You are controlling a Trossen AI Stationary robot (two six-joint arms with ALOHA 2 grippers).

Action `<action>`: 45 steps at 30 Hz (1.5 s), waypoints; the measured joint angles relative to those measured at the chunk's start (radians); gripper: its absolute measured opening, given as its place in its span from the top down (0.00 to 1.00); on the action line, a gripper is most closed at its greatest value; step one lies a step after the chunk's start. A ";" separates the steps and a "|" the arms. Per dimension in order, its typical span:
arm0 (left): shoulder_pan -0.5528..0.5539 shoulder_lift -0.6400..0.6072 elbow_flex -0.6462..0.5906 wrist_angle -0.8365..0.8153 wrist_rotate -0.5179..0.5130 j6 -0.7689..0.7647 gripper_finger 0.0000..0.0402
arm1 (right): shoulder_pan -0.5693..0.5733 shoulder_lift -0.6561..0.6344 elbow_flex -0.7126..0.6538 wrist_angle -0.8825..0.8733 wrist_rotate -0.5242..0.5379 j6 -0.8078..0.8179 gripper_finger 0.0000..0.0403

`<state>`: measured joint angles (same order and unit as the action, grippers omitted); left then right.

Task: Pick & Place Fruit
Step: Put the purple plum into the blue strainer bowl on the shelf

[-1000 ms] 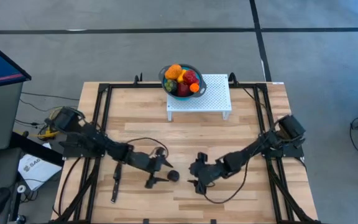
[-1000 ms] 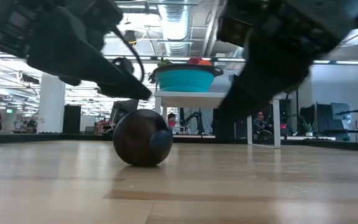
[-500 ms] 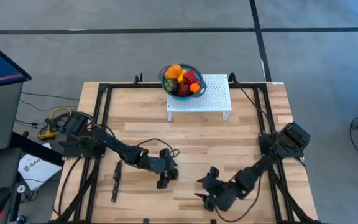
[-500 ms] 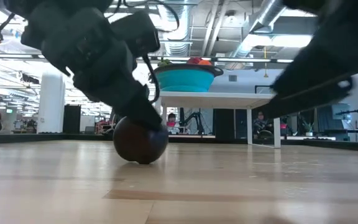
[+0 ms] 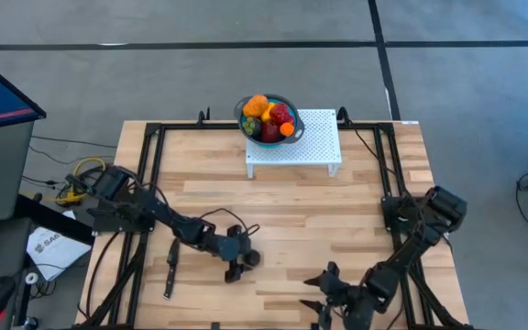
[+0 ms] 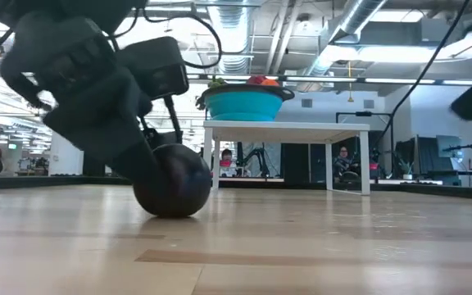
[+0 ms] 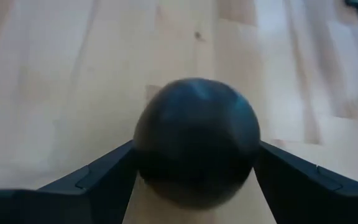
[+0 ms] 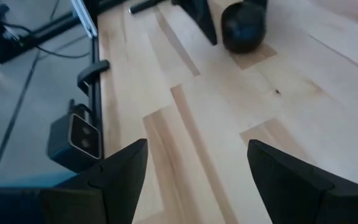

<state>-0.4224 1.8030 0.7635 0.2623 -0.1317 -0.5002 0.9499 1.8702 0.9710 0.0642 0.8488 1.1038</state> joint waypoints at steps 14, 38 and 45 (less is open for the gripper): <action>-0.081 0.000 -0.001 0.077 -0.138 -0.155 0.35 | 0.021 0.000 0.000 0.004 0.100 0.023 0.33; -0.079 0.022 -0.001 0.202 -0.288 -0.155 0.24 | 0.018 0.000 0.000 0.049 0.100 0.014 0.33; -0.080 0.094 -0.001 0.258 -0.286 -0.200 0.21 | 0.018 0.000 0.000 0.049 0.100 0.012 0.33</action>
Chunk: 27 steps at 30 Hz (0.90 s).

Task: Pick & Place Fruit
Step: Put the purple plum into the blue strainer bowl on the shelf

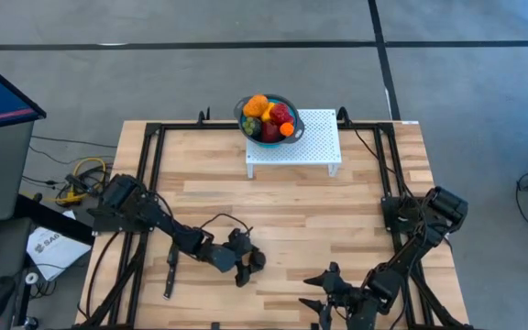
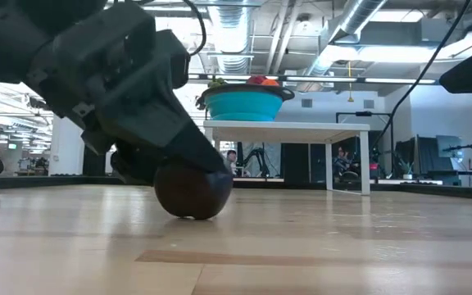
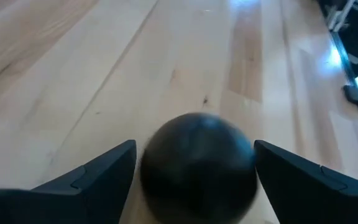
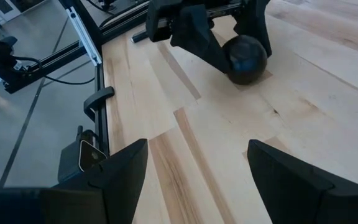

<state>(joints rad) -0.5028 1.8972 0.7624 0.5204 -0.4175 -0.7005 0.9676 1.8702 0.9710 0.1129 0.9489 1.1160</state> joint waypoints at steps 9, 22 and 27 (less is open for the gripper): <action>-0.021 0.001 0.000 0.014 -0.037 -0.004 0.32 | -0.007 0.000 0.000 -0.001 0.000 -0.006 0.33; -0.090 0.002 0.000 0.316 -0.355 0.287 0.35 | -0.061 0.000 0.000 -0.008 0.002 -0.079 0.33; -0.055 0.002 0.000 0.635 -0.441 0.683 0.36 | -0.119 0.000 0.000 -0.008 0.002 -0.146 0.33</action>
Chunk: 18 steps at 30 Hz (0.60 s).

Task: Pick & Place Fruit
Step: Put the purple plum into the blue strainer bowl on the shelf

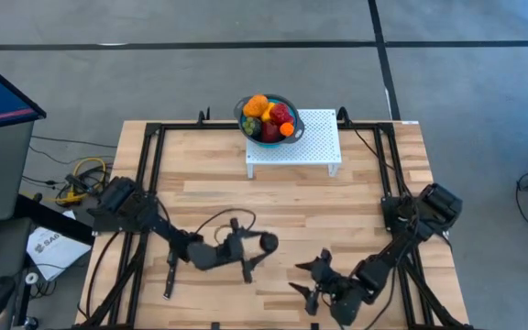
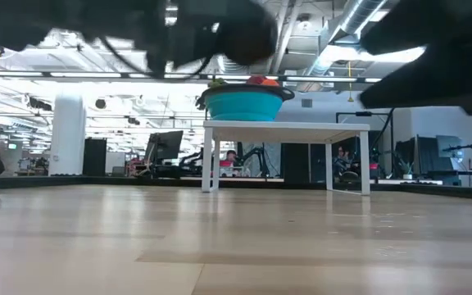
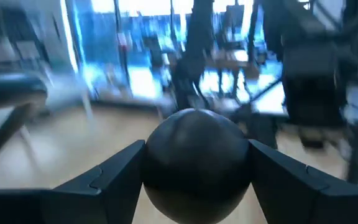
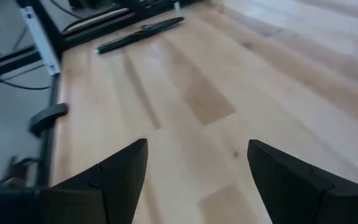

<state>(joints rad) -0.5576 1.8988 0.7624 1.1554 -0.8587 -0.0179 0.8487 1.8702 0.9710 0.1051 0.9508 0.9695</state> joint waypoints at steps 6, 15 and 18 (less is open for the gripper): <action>0.093 -0.006 0.000 0.310 0.068 0.506 0.36 | -0.074 0.000 0.000 0.000 0.000 -0.099 0.33; 0.322 -0.227 0.004 0.271 0.205 0.710 0.33 | -0.221 0.000 0.000 -0.019 -0.001 -0.308 0.33; 0.423 -0.334 0.004 0.117 0.280 0.708 0.34 | -0.278 0.000 0.000 -0.023 -0.002 -0.417 0.33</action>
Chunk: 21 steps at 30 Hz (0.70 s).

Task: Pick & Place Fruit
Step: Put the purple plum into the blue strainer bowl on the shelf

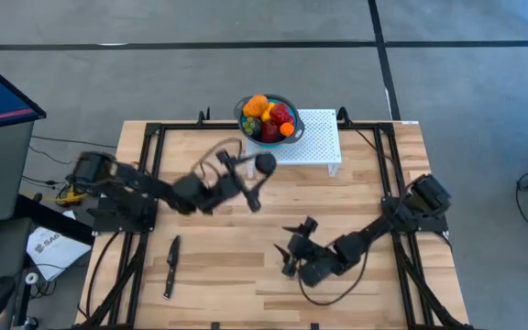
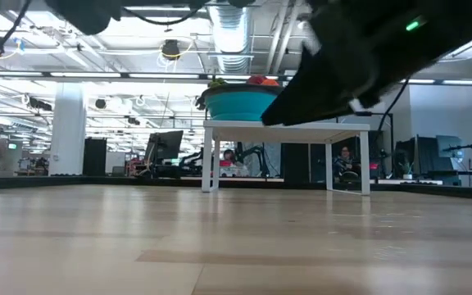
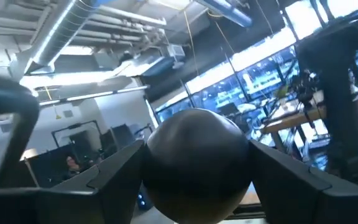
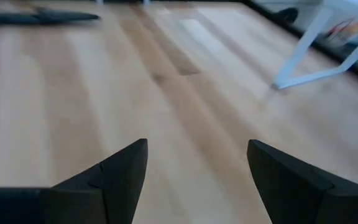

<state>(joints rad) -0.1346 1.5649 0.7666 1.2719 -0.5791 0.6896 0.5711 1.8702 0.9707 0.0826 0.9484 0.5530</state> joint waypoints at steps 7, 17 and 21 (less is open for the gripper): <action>0.320 -0.173 0.000 -0.314 0.202 -0.217 0.34 | -0.134 0.000 0.000 0.000 -0.005 -0.241 0.33; 0.636 -0.082 0.082 -0.378 0.508 -0.486 0.34 | -0.311 0.000 0.000 0.016 -0.018 -0.380 0.33; 0.652 -0.028 0.148 -0.455 0.509 -0.486 0.34 | -0.352 0.000 0.000 0.020 -0.076 -0.380 0.33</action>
<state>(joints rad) 0.5179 1.5369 0.9142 0.8167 -0.0706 0.2035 0.2189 1.8702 0.9707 0.1021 0.8726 0.1730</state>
